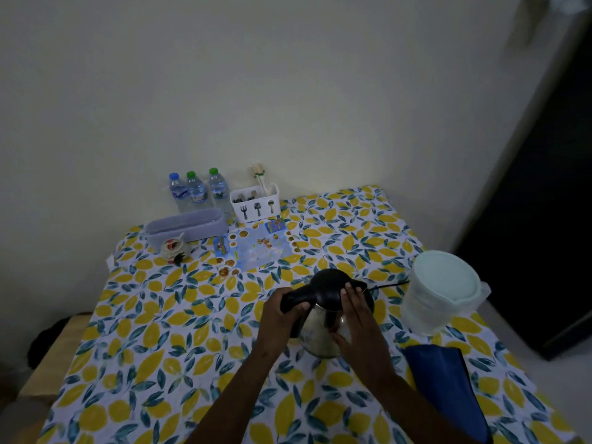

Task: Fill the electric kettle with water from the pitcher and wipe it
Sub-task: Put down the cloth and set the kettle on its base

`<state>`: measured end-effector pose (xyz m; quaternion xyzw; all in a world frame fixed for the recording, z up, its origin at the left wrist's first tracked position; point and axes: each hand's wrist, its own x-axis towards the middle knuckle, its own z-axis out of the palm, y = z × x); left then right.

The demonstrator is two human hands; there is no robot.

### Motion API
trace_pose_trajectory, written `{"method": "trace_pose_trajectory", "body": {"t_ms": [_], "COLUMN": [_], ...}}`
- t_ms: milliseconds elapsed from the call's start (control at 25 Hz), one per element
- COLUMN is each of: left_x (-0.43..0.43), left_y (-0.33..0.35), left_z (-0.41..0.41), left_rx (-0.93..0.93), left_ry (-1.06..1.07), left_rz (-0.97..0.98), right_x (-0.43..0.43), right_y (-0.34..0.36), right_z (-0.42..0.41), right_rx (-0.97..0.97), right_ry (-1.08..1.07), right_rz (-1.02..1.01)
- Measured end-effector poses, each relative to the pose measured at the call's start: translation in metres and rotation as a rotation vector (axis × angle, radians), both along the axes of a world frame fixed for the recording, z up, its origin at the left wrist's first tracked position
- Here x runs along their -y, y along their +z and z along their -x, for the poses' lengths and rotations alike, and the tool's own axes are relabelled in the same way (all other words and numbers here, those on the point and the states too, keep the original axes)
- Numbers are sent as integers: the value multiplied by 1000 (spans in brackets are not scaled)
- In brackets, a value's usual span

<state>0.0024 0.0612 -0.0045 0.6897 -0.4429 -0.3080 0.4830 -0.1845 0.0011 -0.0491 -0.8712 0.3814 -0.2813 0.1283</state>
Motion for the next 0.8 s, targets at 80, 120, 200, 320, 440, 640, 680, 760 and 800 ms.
{"method": "trace_pose_trajectory", "body": {"t_ms": [80,120,200,320,440,640,680,760,800], "left_x": [33,49,76,103,118,123,121,120,119], "left_y": [4,4,3,-3,-6,-7,-7,-9,-8], "left_z": [7,9,14,15,10,2,2,3,4], "left_rx": [10,17,16,5,16,19,26,21,8], "left_ry": [-6,-12,-22,-25,-44,-76,-79,-77,-73], "left_rz": [-16,-21,-26,-45,-78,-110,-106,-101,-101], "right_x": [29,42,67,92,106,108,107,107,107], "right_y": [6,8,9,10,7,-1,-2,-5,-7], "right_z": [6,9,14,16,15,12,11,11,12], "right_rx": [-16,-27,-24,-28,-28,-4,-6,-1,10], "right_ry": [-26,-31,-32,-39,-29,-18,-18,-20,-25], "right_rz": [0,-7,-34,-51,-55,-46,-42,-29,-30]}}
